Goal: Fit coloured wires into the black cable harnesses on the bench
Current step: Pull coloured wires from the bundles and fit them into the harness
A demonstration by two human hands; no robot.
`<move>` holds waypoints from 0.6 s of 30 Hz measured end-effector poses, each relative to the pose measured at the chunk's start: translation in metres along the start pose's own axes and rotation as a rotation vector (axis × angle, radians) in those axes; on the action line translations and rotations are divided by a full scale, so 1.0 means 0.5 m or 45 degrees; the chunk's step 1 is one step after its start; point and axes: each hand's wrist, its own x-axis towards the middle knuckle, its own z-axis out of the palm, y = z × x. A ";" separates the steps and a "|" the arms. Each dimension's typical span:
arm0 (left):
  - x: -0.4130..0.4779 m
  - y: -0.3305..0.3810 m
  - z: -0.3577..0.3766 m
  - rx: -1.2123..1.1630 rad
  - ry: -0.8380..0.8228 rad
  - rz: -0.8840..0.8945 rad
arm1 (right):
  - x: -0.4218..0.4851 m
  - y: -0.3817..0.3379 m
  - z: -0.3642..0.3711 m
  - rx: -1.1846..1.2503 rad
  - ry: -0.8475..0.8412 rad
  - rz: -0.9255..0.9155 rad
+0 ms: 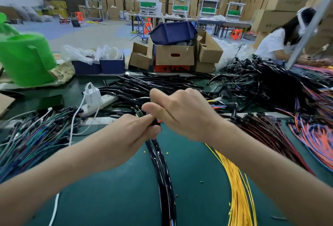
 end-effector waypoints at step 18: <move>-0.009 0.018 0.018 -0.299 0.032 -0.021 | -0.048 -0.045 0.009 0.036 -0.112 0.052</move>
